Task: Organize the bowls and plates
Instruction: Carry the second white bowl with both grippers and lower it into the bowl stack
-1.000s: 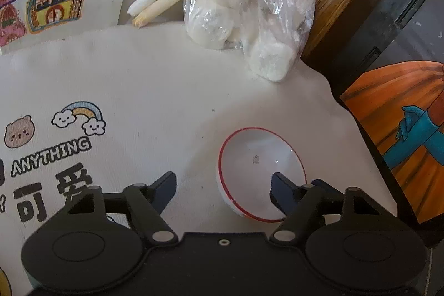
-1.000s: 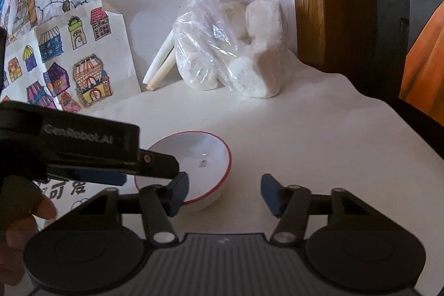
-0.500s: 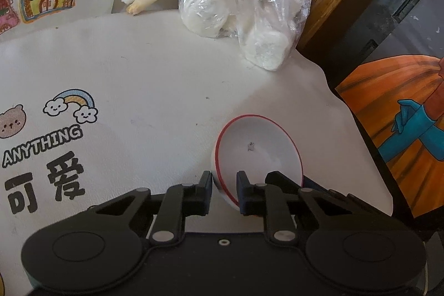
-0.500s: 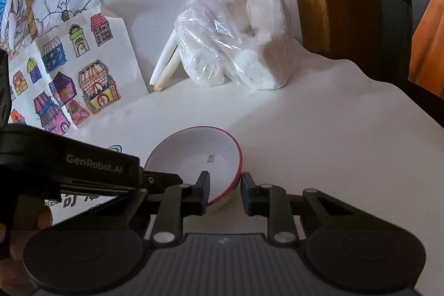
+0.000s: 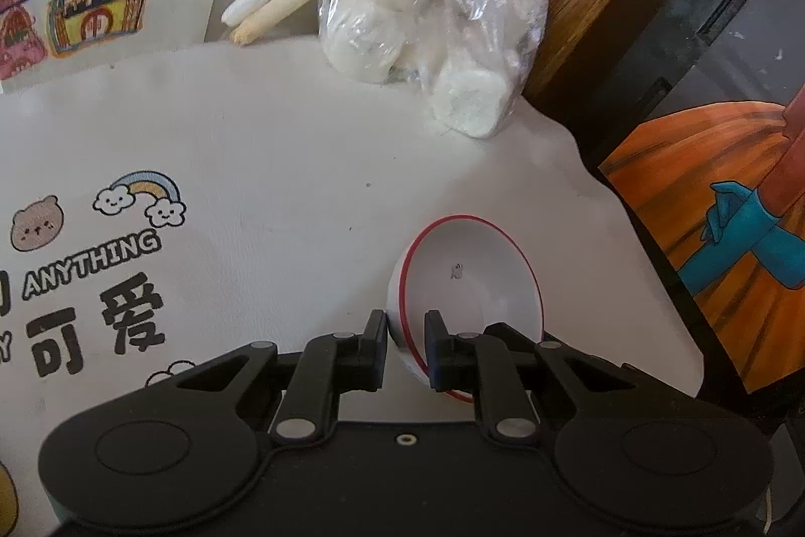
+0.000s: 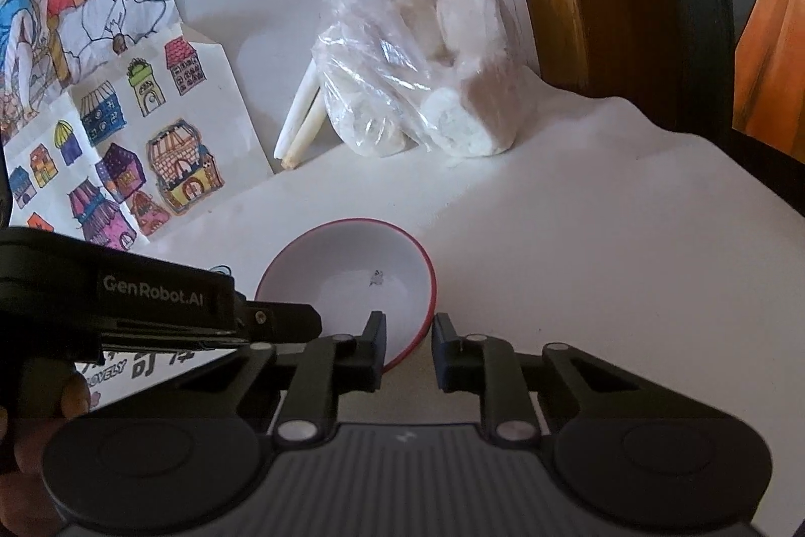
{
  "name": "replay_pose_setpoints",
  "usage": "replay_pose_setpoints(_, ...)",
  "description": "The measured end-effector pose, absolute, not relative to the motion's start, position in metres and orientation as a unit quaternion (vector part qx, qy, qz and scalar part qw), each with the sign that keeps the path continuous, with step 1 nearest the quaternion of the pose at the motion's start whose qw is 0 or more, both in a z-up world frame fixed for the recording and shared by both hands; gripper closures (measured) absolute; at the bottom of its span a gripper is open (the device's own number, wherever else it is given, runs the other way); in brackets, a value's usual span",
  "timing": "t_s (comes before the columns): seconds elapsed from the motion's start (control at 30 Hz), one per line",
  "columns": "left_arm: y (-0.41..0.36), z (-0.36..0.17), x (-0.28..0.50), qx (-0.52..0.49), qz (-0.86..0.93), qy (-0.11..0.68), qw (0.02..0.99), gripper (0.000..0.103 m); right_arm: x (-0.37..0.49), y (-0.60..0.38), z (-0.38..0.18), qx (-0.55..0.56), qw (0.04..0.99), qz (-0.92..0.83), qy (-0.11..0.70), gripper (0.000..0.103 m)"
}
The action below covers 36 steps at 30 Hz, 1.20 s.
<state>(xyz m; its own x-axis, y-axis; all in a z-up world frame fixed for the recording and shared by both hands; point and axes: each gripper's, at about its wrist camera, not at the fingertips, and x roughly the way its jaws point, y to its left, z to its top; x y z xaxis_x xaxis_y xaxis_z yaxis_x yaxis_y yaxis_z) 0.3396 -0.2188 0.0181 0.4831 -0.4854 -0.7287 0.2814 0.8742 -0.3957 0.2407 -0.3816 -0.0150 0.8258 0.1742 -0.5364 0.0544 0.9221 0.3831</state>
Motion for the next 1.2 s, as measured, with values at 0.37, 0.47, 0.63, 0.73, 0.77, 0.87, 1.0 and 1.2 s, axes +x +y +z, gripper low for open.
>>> replay_pose_setpoints(0.37, -0.194, 0.043, 0.312, -0.125, -0.239, 0.433, 0.86, 0.087, 0.216, -0.369, 0.016, 0.185, 0.945, 0.041, 0.268, 0.081)
replay_pose_setpoints(0.47, -0.184, 0.049, 0.302, -0.127, -0.243, 0.428, 0.861, 0.087, 0.205, -0.363, 0.023, 0.181, 0.947, 0.047, 0.262, 0.081)
replay_pose_setpoints(0.63, -0.168, 0.059, 0.284, -0.129, -0.248, 0.422, 0.862, 0.087, 0.187, -0.35, 0.038, 0.173, 0.95, 0.057, 0.252, 0.081)
replay_pose_setpoints(0.73, -0.157, 0.066, 0.272, -0.129, -0.248, 0.414, 0.866, 0.087, 0.177, -0.341, 0.045, 0.165, 0.952, 0.065, 0.249, 0.081)
replay_pose_setpoints(0.77, -0.153, 0.068, 0.268, -0.13, -0.248, 0.412, 0.867, 0.087, 0.174, -0.337, 0.047, 0.163, 0.953, 0.066, 0.248, 0.081)
replay_pose_setpoints(0.87, -0.142, 0.074, 0.257, -0.13, -0.248, 0.405, 0.87, 0.087, 0.165, -0.328, 0.051, 0.157, 0.953, 0.074, 0.247, 0.081)
replay_pose_setpoints(1.0, -0.128, 0.078, 0.245, -0.132, -0.247, 0.401, 0.872, 0.087, 0.155, -0.317, 0.054, 0.152, 0.953, 0.083, 0.248, 0.081)
replay_pose_setpoints(1.2, -0.11, 0.076, 0.23, -0.13, -0.244, 0.404, 0.872, 0.087, 0.143, -0.3, 0.057, 0.147, 0.952, 0.098, 0.251, 0.081)
